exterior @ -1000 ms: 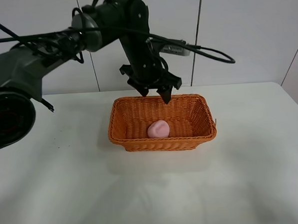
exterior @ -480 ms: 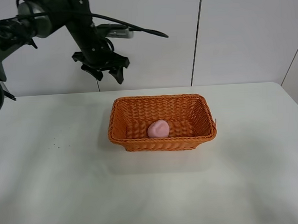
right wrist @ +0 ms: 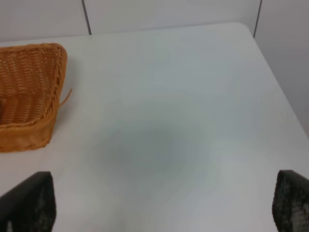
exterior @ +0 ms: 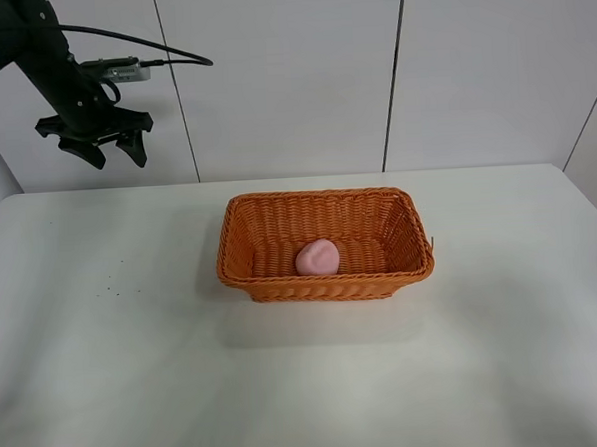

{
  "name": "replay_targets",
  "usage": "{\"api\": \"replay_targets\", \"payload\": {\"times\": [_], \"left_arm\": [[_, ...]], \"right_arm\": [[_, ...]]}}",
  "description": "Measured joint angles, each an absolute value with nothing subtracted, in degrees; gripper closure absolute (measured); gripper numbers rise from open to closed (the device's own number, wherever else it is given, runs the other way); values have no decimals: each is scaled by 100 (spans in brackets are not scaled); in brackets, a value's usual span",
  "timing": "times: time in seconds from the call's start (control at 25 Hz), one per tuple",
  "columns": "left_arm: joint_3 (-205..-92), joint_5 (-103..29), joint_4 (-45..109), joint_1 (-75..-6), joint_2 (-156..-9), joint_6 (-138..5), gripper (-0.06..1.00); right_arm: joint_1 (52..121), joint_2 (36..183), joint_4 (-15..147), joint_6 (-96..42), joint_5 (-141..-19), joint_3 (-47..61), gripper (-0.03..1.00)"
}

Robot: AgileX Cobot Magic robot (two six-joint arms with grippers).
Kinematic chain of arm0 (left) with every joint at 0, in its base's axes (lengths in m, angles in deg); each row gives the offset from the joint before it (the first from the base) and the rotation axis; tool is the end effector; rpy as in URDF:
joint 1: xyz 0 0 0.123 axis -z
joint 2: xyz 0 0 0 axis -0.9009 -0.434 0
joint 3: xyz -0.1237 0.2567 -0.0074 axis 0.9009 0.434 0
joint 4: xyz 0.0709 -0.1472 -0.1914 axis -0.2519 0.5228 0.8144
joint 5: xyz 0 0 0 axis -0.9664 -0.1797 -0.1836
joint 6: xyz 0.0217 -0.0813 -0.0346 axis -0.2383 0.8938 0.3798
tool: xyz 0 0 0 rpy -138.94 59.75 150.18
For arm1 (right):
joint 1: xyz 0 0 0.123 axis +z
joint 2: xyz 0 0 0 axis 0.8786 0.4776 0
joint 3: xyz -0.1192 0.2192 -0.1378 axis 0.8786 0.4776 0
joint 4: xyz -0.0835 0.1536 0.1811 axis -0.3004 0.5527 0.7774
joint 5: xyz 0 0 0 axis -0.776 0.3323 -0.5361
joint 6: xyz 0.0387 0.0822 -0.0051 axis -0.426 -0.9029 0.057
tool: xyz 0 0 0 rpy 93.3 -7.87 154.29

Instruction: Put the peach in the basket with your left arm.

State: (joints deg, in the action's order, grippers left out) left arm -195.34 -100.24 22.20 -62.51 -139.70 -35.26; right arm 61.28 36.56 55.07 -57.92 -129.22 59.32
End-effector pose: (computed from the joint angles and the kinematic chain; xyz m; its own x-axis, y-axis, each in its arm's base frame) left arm 0.4994 -0.0209 0.2569 -0.9106 0.0521 -0.4100 0.0773 0.9960 -0.0452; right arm -0.0022 -0.0046 0.2776 -0.4167 0.1144 -0.9018 0.0967 0.9920 0.0811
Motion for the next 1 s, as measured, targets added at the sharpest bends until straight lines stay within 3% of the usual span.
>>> {"api": "replay_targets", "payload": {"times": [0.44, 1.0], "left_arm": [[-18778, -10024, 2390, -6182, -13278, -3526, 18], [-13665, -10014, 2385, -6182, -9283, -3618, 18]], "right_arm": [[6128, 3656, 5507, -5792, -12922, 5932, 27], [6128, 3656, 5507, -5792, -12922, 5932, 27]]}}
